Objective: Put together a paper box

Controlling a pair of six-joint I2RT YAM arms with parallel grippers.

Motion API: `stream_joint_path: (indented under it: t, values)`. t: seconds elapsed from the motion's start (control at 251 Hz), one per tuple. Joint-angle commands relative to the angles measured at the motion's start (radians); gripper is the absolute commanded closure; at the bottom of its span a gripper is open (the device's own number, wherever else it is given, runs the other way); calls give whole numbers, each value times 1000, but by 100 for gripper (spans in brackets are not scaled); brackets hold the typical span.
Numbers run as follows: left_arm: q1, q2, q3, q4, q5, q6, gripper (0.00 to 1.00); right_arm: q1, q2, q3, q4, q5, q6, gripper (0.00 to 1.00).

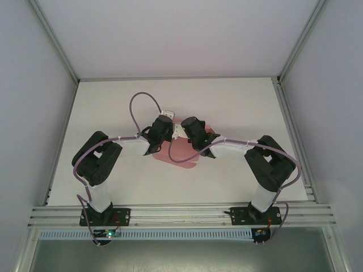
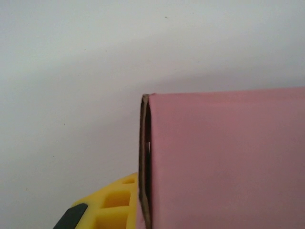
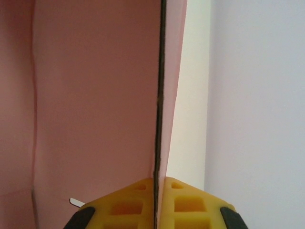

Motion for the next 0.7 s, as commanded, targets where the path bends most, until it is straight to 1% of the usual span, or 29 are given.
stream_joint_path:
  t: [0.0,0.08,0.124,0.136,0.172,0.204,0.215,0.263,0.291,0.311,0.363,0.383,0.407,0.415,0.483,0.571,0.638,0.694]
  values:
    - [62,84,-19,-142,-294,-69,100,-2,-23,-66,-210,-33,52,100]
    - [56,97,0,-161,-291,-71,100,-2,-34,-62,-202,-37,88,100]
    - [57,81,-3,-149,-223,-47,100,-4,-41,-49,-221,-55,116,100]
    - [56,73,-7,-141,-198,-39,100,-4,-44,-46,-224,-61,123,98]
    - [57,43,-28,-97,-93,-15,100,-5,-56,-35,-239,-88,145,87]
    - [55,11,-51,-53,2,2,100,-4,-71,-21,-242,-108,171,69]
    - [55,-2,-59,-38,25,-1,100,-4,-80,-17,-241,-116,182,65]
    - [55,-49,-68,-19,116,-16,100,-6,-115,6,-245,-159,214,58]
    - [54,-71,-56,-38,159,-11,100,-9,-142,17,-241,-186,230,50]
    - [53,-88,-44,-57,177,-15,100,-12,-162,25,-240,-209,241,44]
    - [53,-126,-19,-90,219,-19,100,-23,-216,43,-238,-257,271,37]
    - [53,-142,-11,-97,228,-20,100,-26,-239,50,-237,-274,282,26]
    - [54,-161,-6,-104,227,-28,100,-30,-268,56,-236,-295,295,7]
    - [53,-168,-3,-105,224,-31,100,-31,-277,58,-237,-302,299,3]
    - [53,-211,22,-137,213,-32,100,-45,-368,65,-217,-356,344,2]
    - [53,-237,74,-191,163,-26,100,-83,-486,60,-173,-441,409,2]
    - [54,-238,123,-231,154,-15,100,-150,-541,85,-157,-542,503,2]
    - [54,-235,156,-249,153,-15,100,-210,-547,140,-178,-580,608,2]
